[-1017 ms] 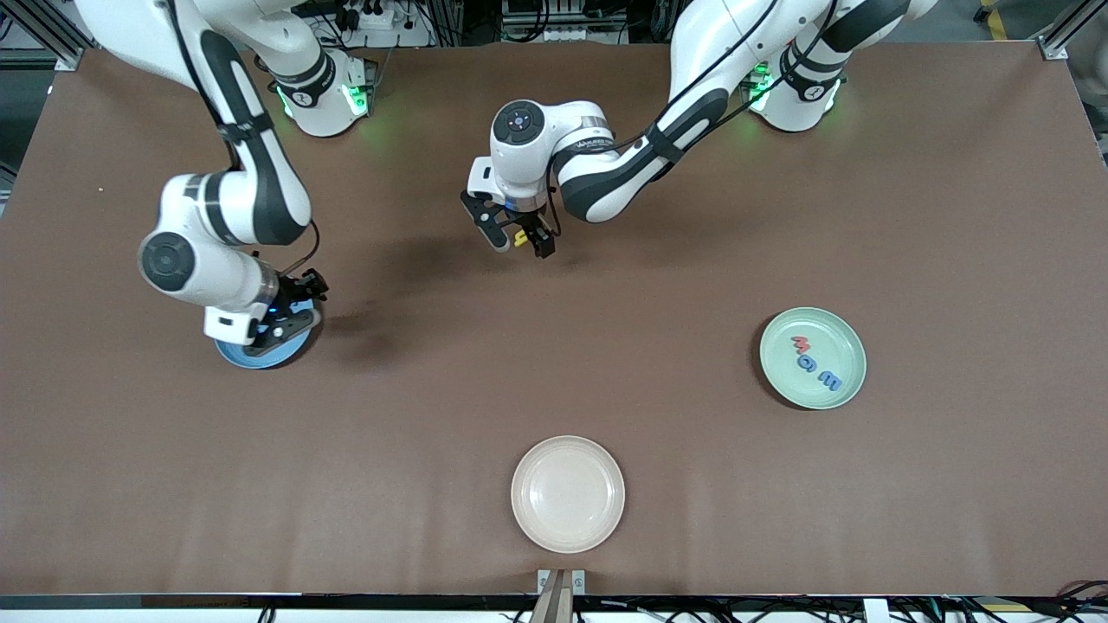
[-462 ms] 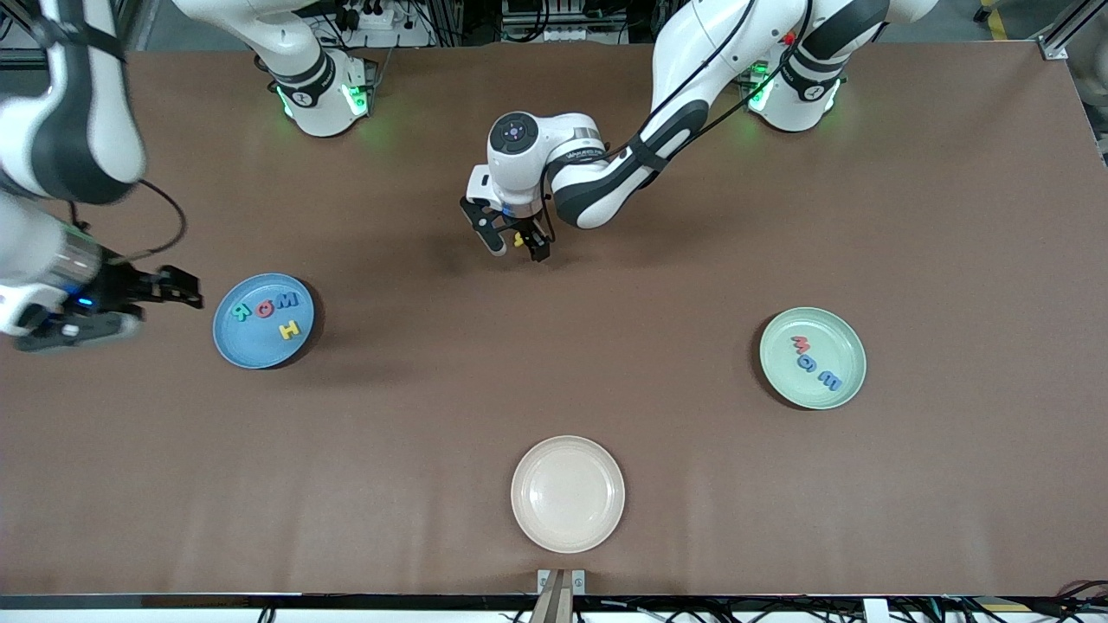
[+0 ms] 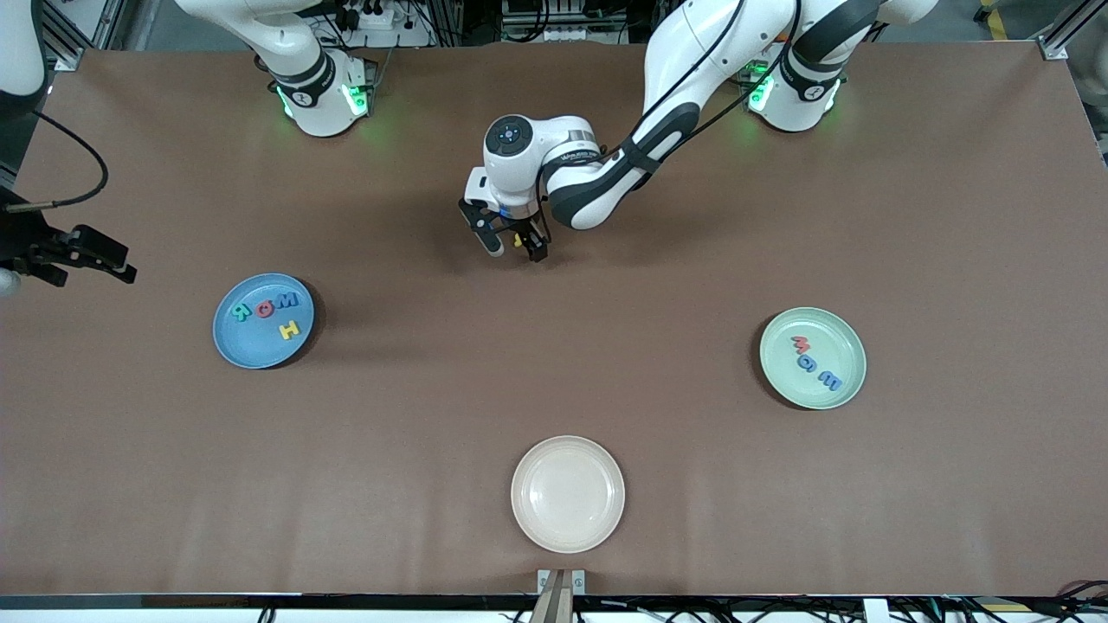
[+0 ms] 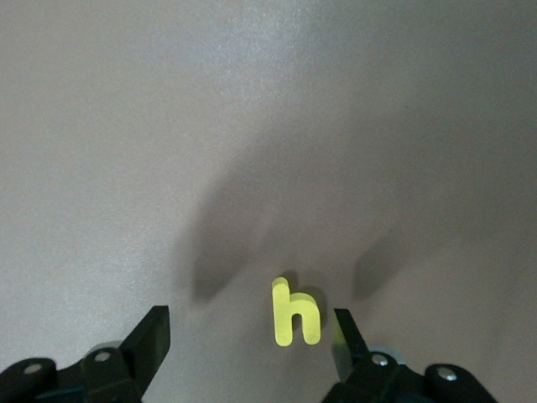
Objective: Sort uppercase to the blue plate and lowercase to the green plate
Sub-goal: 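Grasp the yellow h with the left gripper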
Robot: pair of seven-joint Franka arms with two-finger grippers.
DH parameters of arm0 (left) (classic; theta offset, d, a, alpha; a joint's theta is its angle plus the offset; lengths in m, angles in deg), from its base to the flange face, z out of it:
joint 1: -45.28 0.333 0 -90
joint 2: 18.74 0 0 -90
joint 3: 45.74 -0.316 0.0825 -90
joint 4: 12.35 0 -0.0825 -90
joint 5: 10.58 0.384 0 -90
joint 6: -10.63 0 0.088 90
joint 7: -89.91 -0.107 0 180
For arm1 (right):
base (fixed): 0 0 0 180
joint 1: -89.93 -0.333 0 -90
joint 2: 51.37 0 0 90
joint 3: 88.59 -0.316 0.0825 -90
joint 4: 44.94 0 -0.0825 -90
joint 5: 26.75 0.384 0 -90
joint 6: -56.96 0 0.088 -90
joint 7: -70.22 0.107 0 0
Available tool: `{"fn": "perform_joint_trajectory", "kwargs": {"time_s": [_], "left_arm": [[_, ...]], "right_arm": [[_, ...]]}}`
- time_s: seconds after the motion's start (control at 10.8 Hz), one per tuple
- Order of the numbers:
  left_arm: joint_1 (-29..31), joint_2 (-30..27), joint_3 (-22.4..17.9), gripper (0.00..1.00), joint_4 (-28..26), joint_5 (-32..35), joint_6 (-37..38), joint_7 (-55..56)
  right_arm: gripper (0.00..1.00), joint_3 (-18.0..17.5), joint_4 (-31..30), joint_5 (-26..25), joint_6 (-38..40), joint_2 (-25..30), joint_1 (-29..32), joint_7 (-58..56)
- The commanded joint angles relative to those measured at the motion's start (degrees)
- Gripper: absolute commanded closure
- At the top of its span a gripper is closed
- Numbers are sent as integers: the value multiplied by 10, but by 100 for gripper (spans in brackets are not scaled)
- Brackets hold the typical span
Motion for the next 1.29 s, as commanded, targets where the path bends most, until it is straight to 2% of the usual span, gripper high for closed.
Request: {"fn": "perform_joint_trajectory", "kwargs": {"time_s": [0.0,0.55,0.74,1.2], "left_arm": [[-10,10,-7,15,14,4,-4,4],[-17,21,-7,17,19,2,-5,4],[-17,24,-7,18,19,3,-5,4],[-17,27,-7,33,19,7,-5,2]], "right_arm": [[0,-37,8,-6,4,18,34,16],[0,-36,39,-15,44,11,33,41],[0,-37,44,-49,52,10,29,43],[0,-37,43,-62,77,-1,32,68]]}}
